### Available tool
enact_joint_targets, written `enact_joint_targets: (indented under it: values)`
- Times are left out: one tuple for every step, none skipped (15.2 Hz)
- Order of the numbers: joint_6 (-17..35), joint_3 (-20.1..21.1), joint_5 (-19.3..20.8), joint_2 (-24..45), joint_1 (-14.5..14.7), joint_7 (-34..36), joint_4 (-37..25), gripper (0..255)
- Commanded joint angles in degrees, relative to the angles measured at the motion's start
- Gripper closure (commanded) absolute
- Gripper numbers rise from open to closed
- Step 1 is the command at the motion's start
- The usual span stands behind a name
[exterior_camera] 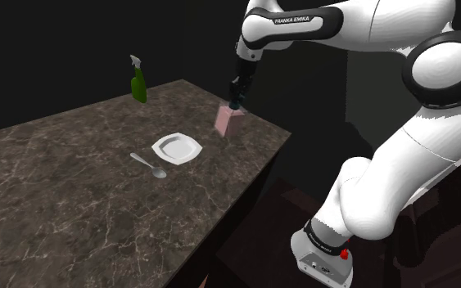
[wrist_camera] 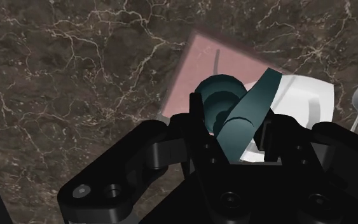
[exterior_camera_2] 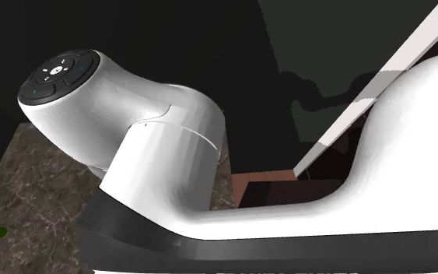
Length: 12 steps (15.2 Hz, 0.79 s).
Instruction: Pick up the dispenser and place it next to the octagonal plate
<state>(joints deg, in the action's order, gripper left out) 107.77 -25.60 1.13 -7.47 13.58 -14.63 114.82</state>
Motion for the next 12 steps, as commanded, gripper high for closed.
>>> enact_joint_targets:
  values:
    - [1.53,-0.09,-0.11,0.26,-0.04,-0.15,1.25,255]
    - [2.3,-0.13,-0.16,0.4,-0.05,-0.22,1.89,255]
    - [3.06,-0.18,-0.22,0.56,-0.06,-0.29,2.51,255]
    - [3.82,-0.22,-0.29,0.72,-0.07,-0.36,3.12,255]
    - [4.58,-0.26,-0.37,0.91,-0.08,-0.45,3.72,255]
    - [5.34,-0.3,-0.45,1.1,-0.09,-0.53,4.31,255]
    - [6.11,-0.35,-0.54,1.31,-0.1,-0.62,4.88,255]
    - [6.87,-0.39,-0.64,1.53,-0.11,-0.72,5.44,255]
    - [7.63,-0.44,-0.74,1.77,-0.12,-0.82,5.99,255]
    - [8.39,-0.48,-0.86,2.02,-0.13,-0.93,6.53,255]
    - [9.15,-0.53,-0.98,2.28,-0.13,-1.05,7.06,255]
    - [9.92,-0.58,-1.11,2.56,-0.14,-1.17,7.57,255]
